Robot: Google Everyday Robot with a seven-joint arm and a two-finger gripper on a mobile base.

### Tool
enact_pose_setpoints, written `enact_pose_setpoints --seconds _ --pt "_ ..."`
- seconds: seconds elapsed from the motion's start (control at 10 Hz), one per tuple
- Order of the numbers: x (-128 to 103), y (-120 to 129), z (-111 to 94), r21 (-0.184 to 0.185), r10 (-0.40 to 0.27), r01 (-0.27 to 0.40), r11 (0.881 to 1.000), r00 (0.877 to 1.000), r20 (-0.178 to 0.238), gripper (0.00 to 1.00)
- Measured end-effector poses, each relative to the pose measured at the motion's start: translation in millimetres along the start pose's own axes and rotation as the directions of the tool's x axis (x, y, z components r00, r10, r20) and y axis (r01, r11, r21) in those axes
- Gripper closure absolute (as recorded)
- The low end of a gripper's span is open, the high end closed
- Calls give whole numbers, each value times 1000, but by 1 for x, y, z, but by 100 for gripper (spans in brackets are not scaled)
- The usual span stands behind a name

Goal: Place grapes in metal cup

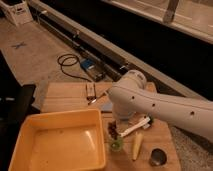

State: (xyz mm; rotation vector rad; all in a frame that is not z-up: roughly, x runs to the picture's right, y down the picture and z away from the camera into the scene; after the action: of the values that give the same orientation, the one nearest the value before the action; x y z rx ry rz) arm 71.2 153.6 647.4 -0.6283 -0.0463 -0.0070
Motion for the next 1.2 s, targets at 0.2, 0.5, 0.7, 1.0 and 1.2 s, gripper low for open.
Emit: enact_pose_setpoints --seconds 0.2,0.5,0.7,1.0,1.2 --pt "27 -2 10 -26 81 -81 996 997 -1 100" --pt "98 5 17 -49 221 -222 974 975 -14 100" --pt "142 17 21 -64 298 -298 952 954 -9 100" --pt "178 38 23 -75 365 -364 928 931 5 100" --pt "176 37 23 -74 362 -360 930 932 8 100"
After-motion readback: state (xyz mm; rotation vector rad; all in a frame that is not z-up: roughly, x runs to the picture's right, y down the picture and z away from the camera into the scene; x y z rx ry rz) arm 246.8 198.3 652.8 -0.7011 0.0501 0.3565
